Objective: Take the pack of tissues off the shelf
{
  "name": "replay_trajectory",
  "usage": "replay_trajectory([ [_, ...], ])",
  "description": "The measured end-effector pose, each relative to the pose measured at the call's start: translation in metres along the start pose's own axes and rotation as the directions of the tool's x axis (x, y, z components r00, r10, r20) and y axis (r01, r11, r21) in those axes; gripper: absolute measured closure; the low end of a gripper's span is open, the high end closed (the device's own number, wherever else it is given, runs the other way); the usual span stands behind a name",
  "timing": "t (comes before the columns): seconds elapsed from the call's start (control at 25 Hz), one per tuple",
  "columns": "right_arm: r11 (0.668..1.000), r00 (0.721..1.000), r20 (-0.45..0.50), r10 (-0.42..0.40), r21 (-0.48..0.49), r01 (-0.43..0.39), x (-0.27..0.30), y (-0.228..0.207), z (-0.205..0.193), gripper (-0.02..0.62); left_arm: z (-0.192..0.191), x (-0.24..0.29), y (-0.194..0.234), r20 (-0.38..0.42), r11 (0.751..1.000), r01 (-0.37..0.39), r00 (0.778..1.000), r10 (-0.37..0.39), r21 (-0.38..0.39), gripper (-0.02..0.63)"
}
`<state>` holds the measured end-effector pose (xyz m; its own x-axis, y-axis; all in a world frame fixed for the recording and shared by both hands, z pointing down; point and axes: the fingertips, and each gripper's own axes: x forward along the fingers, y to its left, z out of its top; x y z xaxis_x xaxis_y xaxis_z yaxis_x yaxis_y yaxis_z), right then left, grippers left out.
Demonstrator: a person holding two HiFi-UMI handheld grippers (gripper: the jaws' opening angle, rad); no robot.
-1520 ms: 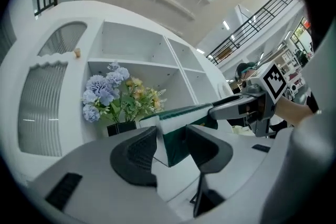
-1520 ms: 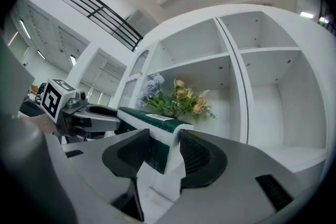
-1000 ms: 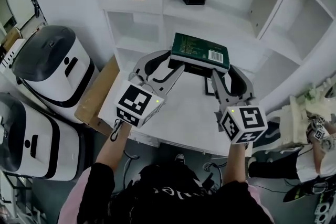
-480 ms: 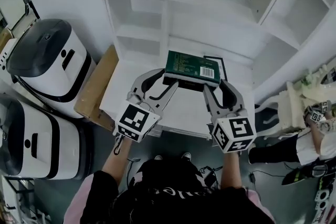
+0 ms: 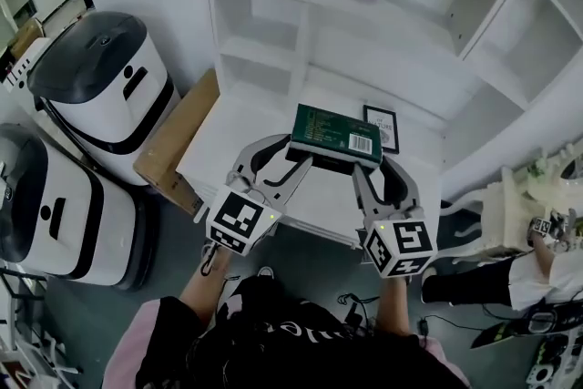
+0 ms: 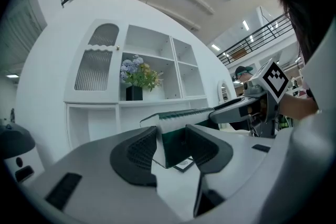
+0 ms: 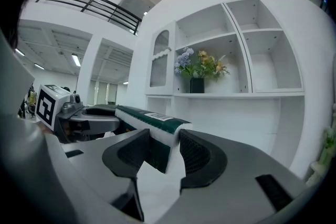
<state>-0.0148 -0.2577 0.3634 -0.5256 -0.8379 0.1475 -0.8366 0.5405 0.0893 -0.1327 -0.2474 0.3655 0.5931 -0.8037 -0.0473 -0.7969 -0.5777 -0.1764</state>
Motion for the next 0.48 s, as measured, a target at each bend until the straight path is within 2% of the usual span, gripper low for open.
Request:
replay_trajectory([
  [0.24,0.999,0.999,-0.008,0.044,-0.006,-0.044,-0.045,-0.006,-0.018,0.389,-0.003,-0.014,-0.048,-0.024,0.996,-0.071,0.997,0.07,-0.054,0.422],
  [0.48,0.996,0.996,-0.015,0.087,-0.004,-0.087,-0.105,-0.013,-0.037,0.39,-0.001,-0.033,-0.113,-0.047,0.99,-0.125,0.991,0.122,-0.06,0.42],
])
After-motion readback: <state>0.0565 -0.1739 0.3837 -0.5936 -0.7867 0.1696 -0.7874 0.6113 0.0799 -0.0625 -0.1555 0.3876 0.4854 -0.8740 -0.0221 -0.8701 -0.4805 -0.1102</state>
